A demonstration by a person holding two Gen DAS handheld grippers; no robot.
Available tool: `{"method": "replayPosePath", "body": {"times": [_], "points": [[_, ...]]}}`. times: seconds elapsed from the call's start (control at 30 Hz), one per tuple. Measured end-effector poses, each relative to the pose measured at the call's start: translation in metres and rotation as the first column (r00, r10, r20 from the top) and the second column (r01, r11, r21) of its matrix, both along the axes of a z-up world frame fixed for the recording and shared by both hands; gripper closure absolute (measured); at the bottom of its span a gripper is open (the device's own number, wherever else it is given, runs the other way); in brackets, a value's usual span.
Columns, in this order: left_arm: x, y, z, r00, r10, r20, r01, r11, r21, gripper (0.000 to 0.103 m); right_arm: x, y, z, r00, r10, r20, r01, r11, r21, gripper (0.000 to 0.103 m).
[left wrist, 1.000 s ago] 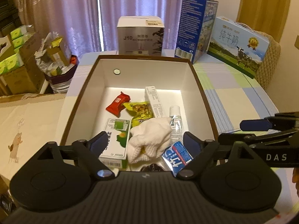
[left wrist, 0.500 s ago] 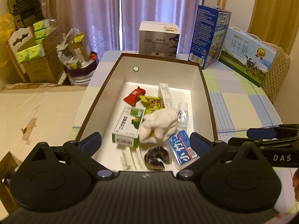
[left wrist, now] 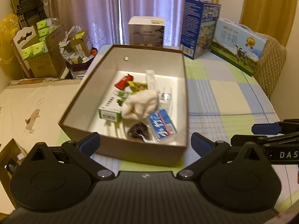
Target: Organize objects
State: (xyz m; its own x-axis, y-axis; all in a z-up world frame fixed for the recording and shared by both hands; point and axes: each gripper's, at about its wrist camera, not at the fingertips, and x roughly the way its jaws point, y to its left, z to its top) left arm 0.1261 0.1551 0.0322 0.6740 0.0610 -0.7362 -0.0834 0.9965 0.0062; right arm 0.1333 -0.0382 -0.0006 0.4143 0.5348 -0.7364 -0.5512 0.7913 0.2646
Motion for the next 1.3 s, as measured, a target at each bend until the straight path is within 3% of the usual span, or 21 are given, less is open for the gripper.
{"method": "replayPosePath", "body": {"times": [0.7,1.3], "points": [[-0.075,-0.109,-0.008,0.999,-0.043,-0.030,0.043,0.999,-0.006,0.001,-0.063,-0.126,0.007,0.998,-0.067,-0.018,0.066,0.998,-0.017,0.035],[-0.104,-0.144,-0.012,0.998,-0.047,-0.041,0.046,0.999,-0.010,0.001,-0.084,-0.163,0.007,0.996,-0.090,-0.024,0.090,0.996,-0.024,0.035]]}}
